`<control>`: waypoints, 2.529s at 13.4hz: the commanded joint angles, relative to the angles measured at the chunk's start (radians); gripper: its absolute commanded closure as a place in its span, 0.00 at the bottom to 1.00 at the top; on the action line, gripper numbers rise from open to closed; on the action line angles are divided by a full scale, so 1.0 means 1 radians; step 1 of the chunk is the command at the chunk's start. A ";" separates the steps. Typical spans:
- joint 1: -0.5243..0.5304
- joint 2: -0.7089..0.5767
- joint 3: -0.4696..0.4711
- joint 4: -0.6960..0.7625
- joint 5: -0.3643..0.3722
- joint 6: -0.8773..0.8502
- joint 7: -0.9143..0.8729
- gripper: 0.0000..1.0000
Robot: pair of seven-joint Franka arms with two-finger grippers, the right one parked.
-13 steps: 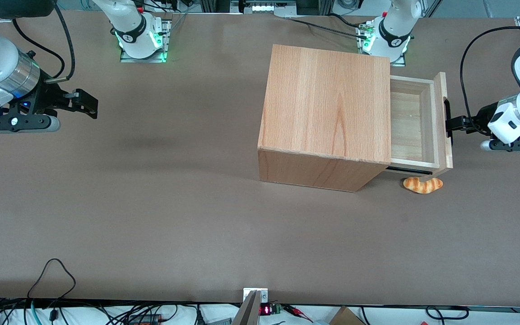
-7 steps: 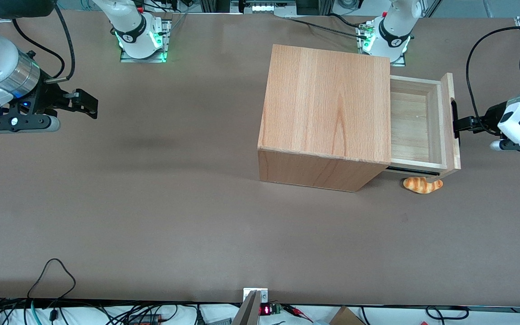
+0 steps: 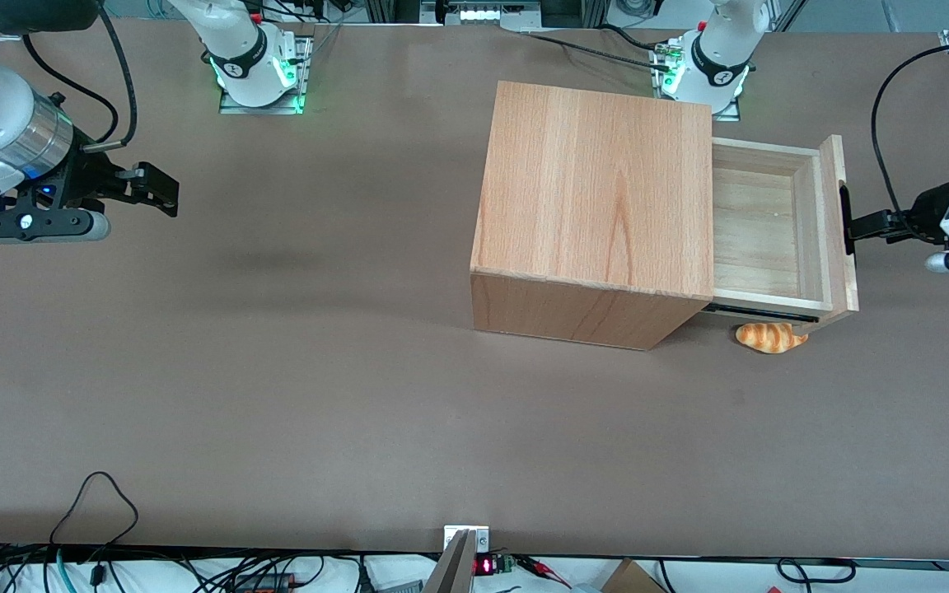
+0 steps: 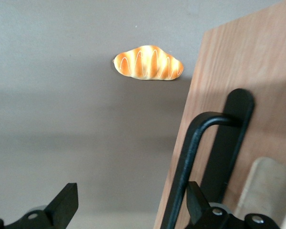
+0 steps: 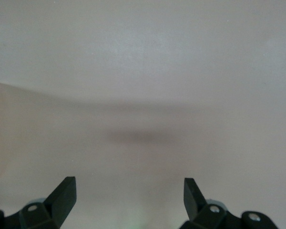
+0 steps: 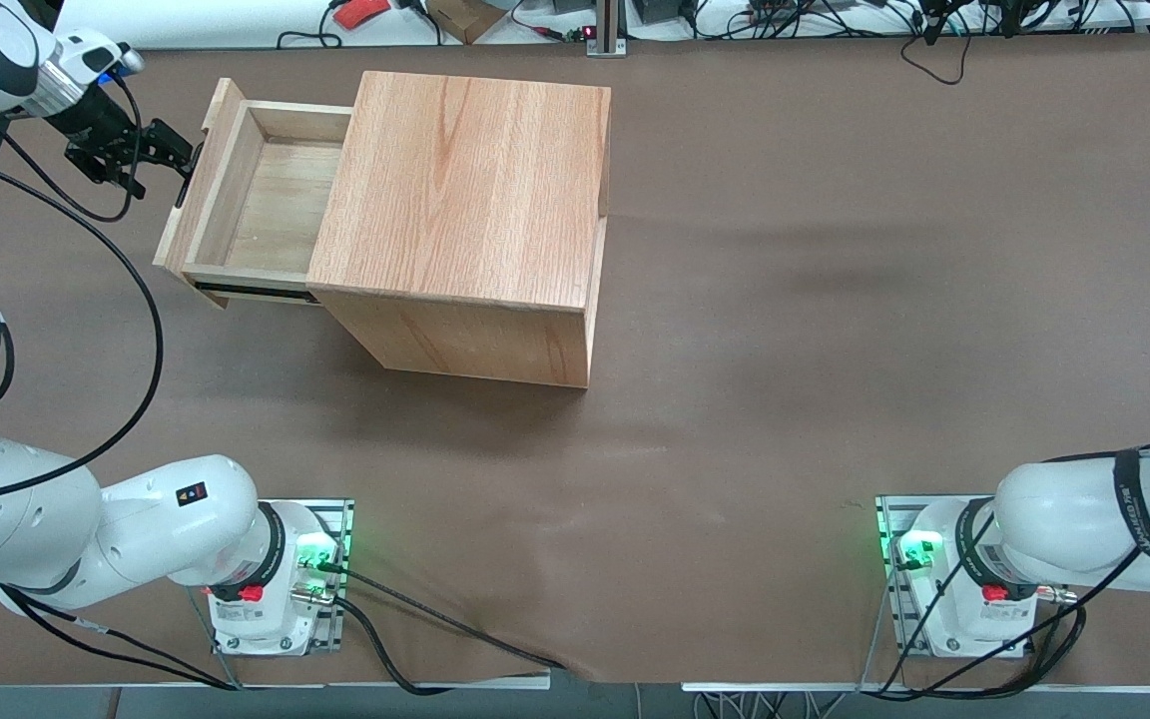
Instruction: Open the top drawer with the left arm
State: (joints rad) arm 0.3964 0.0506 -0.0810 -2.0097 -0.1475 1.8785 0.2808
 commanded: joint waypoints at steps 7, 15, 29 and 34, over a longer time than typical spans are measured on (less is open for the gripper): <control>0.006 0.017 -0.016 0.328 0.034 -0.255 0.008 0.00; -0.100 0.006 0.006 0.430 0.075 -0.315 -0.041 0.00; -0.366 -0.047 0.112 0.459 0.160 -0.343 -0.218 0.00; -0.358 -0.040 0.121 0.511 0.161 -0.355 -0.232 0.00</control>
State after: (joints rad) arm 0.0433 0.0051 0.0373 -1.5287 -0.0163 1.5505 0.0584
